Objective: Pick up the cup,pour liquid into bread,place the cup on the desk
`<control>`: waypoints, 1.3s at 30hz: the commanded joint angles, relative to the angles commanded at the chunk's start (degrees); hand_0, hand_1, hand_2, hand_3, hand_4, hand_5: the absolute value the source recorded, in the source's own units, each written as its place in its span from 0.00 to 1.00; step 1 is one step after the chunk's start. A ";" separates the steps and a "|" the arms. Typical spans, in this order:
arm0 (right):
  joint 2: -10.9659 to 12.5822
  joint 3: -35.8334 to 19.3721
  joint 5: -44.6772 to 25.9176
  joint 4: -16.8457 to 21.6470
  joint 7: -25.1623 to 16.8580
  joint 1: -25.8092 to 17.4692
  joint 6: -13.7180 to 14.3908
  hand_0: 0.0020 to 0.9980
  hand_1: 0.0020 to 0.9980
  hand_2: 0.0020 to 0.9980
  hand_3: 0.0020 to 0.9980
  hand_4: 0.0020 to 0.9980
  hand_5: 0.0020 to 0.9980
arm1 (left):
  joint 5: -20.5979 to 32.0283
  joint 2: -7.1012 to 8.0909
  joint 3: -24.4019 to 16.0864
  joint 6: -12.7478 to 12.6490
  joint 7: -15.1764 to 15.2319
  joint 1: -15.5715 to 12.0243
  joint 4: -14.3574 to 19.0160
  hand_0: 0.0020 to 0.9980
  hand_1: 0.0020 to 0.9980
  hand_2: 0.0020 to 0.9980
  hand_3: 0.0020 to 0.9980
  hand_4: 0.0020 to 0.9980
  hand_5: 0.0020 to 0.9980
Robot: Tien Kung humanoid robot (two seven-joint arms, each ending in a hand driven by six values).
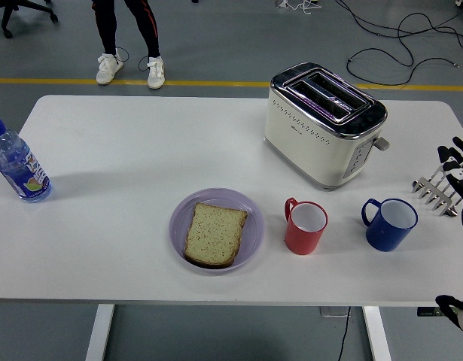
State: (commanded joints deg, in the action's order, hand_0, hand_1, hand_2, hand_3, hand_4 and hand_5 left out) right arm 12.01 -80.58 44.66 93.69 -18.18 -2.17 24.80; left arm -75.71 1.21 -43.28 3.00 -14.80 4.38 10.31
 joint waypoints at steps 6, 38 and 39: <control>-0.47 -1.64 -2.40 -1.03 0.41 -0.38 -1.14 0.73 0.67 0.74 0.76 0.79 0.12 | 0.36 0.03 0.39 -0.03 0.05 -0.19 0.00 0.66 0.69 0.71 0.60 0.31 0.89; -0.62 -12.31 -25.04 -0.66 10.88 1.59 -11.99 0.68 0.62 0.66 0.64 0.68 0.16 | 0.01 -0.22 -0.28 -0.11 0.03 -0.36 0.00 0.66 0.69 0.71 0.60 0.31 0.90; -0.53 -12.77 -26.03 -0.99 11.44 1.61 -12.24 0.67 0.62 0.66 0.63 0.70 0.17 | 0.00 -0.23 -0.31 -0.11 0.03 -0.34 0.00 0.66 0.69 0.71 0.60 0.31 0.90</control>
State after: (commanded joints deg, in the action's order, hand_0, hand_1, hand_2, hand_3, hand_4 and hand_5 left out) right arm 11.47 -93.35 18.63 92.70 -6.75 -0.56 12.56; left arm -75.70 0.99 -43.59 2.88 -14.77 4.05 10.31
